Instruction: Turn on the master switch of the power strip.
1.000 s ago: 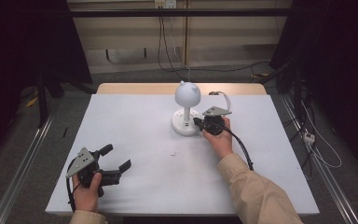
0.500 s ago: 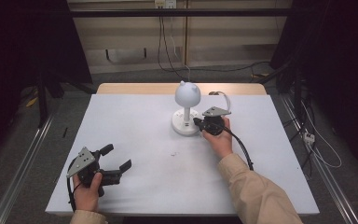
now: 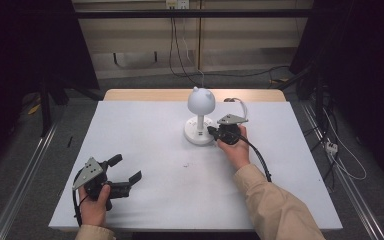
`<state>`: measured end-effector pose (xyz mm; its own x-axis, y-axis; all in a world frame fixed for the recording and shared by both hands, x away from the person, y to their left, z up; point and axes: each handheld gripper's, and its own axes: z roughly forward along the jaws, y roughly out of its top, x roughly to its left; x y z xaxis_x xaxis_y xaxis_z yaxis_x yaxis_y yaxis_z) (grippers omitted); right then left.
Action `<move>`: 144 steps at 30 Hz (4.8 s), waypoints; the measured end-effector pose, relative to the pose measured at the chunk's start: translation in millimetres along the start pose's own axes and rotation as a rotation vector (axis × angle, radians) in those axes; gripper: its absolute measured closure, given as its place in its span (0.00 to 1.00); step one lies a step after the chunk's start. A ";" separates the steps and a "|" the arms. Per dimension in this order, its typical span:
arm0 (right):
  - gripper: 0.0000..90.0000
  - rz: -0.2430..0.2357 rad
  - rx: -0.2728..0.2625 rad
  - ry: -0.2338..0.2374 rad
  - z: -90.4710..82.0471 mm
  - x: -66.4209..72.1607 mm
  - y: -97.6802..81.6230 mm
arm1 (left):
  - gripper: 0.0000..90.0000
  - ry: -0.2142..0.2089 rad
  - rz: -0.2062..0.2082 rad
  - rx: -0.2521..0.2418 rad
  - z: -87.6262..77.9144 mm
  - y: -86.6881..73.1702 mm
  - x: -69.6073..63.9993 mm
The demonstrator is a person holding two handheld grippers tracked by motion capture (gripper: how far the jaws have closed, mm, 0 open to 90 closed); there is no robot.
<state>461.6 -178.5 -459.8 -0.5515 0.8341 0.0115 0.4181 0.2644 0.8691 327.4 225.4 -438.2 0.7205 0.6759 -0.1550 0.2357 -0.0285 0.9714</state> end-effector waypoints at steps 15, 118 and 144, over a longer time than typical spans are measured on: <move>1.00 -0.016 0.021 -0.009 0.9 1.5 1.5 | 0.04 0.002 0.003 -0.003 -1.1 0.4 -0.6; 0.18 0.085 -0.044 0.110 -68.6 17.0 -3.0 | 0.03 0.003 -0.002 -0.006 -0.9 2.4 -2.6; 0.14 0.073 -0.042 0.132 -103.5 11.3 -20.0 | 0.03 0.000 -0.003 0.000 1.0 1.7 -3.8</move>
<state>372.3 -224.5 -425.9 -0.6119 0.7788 0.1379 0.4313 0.1825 0.8836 325.8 222.1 -436.1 0.7196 0.6763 -0.1575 0.2374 -0.0265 0.9710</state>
